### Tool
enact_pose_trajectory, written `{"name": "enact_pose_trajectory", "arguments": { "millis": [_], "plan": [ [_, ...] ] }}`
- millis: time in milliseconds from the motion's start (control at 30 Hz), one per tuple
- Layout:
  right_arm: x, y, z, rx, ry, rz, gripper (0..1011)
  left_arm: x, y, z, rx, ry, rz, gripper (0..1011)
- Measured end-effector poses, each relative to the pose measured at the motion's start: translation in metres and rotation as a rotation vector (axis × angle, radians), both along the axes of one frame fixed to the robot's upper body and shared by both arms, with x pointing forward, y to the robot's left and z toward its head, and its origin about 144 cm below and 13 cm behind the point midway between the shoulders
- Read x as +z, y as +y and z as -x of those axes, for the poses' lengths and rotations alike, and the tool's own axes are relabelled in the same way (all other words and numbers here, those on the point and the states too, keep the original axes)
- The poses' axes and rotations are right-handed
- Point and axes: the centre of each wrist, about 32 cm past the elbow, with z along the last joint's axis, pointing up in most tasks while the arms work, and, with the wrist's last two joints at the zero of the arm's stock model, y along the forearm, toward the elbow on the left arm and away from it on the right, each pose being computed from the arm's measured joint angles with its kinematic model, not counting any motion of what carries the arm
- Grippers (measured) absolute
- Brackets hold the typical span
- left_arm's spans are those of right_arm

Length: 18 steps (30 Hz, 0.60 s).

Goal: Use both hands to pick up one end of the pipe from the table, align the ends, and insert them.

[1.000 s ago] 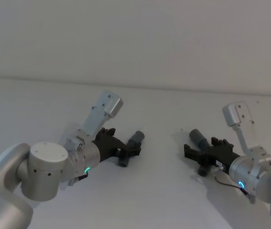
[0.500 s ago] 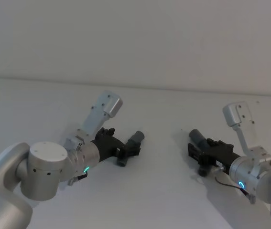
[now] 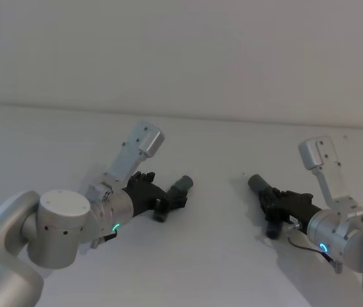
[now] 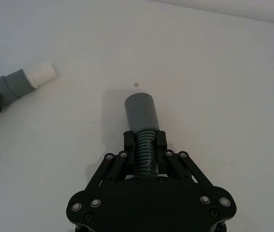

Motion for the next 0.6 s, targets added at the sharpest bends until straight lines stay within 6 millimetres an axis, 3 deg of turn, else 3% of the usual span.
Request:
{"name": "enact_pose_trajectory", "arguments": {
  "millis": [267, 600],
  "plan": [
    [0.0000, 0.0000, 0.0000, 0.000, 0.001, 0.000, 159, 0.0000, 0.0000, 0.0000, 0.000, 0.000, 0.000, 729],
    [0.0000, 0.0000, 0.0000, 0.000, 0.001, 0.000, 155, 0.0000, 0.0000, 0.0000, 0.000, 0.000, 0.000, 427]
  ]
}}
